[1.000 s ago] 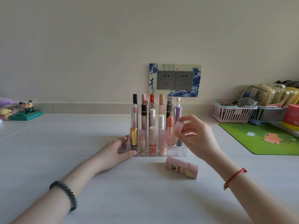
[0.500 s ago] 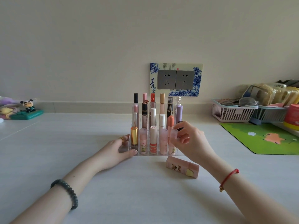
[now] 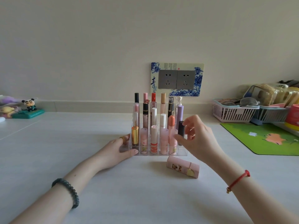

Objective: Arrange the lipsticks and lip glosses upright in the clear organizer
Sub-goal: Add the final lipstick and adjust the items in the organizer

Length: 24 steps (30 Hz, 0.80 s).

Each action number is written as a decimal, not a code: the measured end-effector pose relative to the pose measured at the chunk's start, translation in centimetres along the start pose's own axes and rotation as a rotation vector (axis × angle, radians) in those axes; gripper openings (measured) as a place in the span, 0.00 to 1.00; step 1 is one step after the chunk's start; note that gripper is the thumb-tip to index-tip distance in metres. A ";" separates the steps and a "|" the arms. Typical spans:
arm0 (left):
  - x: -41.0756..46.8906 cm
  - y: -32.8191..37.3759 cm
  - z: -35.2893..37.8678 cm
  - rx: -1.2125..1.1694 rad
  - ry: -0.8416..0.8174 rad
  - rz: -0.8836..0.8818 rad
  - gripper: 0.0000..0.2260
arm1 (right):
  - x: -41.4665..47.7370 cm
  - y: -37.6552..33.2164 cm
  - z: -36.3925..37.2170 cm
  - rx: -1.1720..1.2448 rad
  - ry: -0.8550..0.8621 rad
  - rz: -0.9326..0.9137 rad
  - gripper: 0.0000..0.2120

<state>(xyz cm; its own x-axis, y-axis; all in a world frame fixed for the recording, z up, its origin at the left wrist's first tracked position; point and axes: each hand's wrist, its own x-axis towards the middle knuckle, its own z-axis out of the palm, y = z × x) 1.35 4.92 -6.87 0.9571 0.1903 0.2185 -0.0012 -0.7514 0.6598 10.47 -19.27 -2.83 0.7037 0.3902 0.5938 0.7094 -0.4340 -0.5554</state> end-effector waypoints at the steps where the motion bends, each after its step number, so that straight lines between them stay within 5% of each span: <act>1: 0.0 0.0 0.0 0.000 0.000 -0.003 0.25 | 0.0 -0.3 -0.6 -0.023 -0.016 -0.018 0.13; 11: 0.0 -0.2 0.1 0.019 0.021 -0.017 0.28 | -0.7 -0.6 -3.8 -0.327 -0.753 0.087 0.14; 24: 0.0 -0.3 0.1 -0.001 0.012 -0.012 0.25 | -1.5 -0.8 -2.5 -0.418 -0.772 0.054 0.16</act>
<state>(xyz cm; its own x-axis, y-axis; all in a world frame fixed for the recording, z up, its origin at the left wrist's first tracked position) 1.39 5.09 -7.17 0.9536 0.2067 0.2188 0.0100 -0.7482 0.6634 8.80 -21.55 -1.83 0.6738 0.7355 -0.0706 0.7080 -0.6700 -0.2232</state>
